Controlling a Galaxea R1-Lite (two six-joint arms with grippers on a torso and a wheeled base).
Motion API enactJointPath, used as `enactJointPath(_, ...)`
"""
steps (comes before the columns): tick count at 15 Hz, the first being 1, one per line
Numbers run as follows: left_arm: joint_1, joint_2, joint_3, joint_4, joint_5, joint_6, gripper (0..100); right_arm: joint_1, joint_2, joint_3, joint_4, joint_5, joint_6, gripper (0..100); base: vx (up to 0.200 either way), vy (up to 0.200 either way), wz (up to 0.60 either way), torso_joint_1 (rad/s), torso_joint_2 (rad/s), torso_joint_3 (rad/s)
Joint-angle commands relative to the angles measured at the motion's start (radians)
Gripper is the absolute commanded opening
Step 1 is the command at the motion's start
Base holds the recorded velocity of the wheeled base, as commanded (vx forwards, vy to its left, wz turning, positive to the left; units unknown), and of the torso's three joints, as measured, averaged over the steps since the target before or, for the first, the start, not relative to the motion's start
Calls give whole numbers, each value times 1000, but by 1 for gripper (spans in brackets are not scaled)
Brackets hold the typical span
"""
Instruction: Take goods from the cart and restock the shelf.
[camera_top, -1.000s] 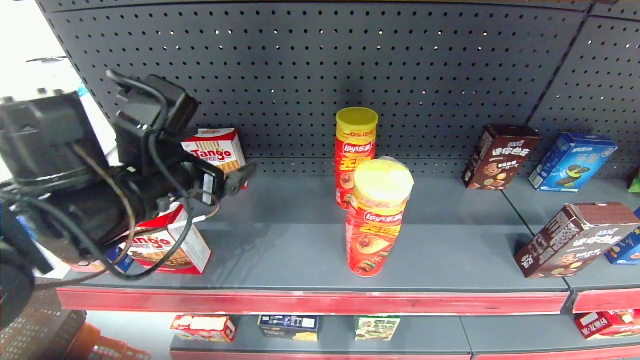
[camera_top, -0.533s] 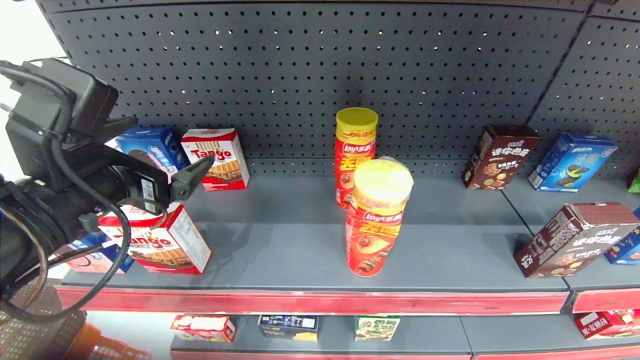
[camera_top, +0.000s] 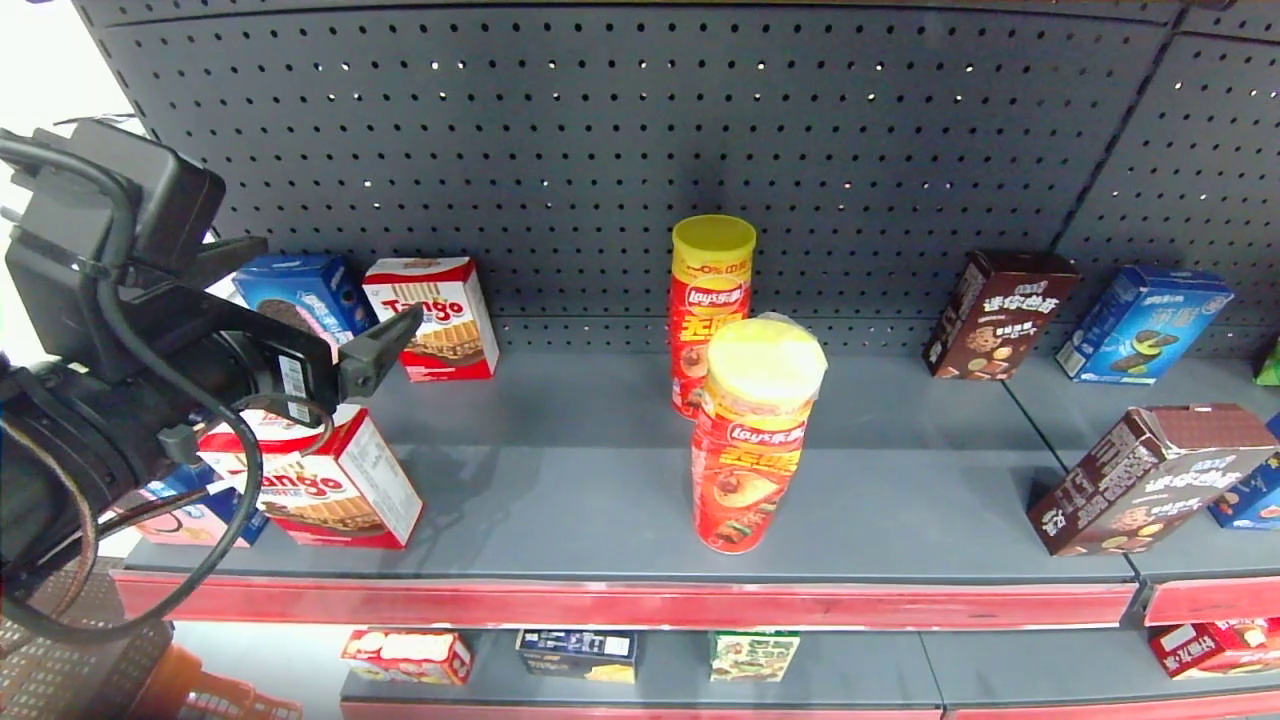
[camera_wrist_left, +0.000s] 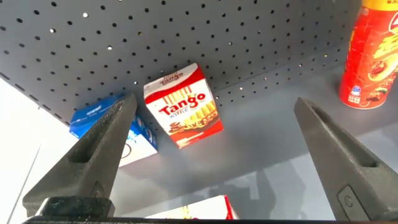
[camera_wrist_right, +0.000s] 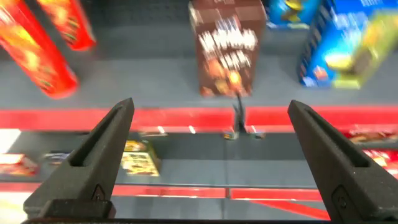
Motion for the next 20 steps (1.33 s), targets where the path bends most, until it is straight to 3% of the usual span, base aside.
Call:
enactJointPath(1, -5, 17, 10, -10, 0, 1, 100, 141, 548, -394, 28, 58, -47, 100, 0, 0, 0, 0, 0, 0)
enactJointPath(4, -1, 18, 33, -27, 0, -1, 100, 306, 767, -445, -12, 52, -90, 100, 0, 0, 0, 0, 0, 0)
enactJointPath(8, 2, -10, 74, -27, 0, -2, 100, 439, 930, -546, -53, 37, -90, 100, 0, 0, 0, 0, 0, 0)
enactJointPath(13, 2, -10, 71, -27, 0, -2, 100, 516, 1016, -554, -50, 32, -92, 100, 0, 0, 0, 0, 0, 0)
enactJointPath(20, 2, -10, 65, -29, 0, -1, 100, 528, 1142, -560, -55, 0, -104, 100, 0, 0, 0, 0, 0, 0)
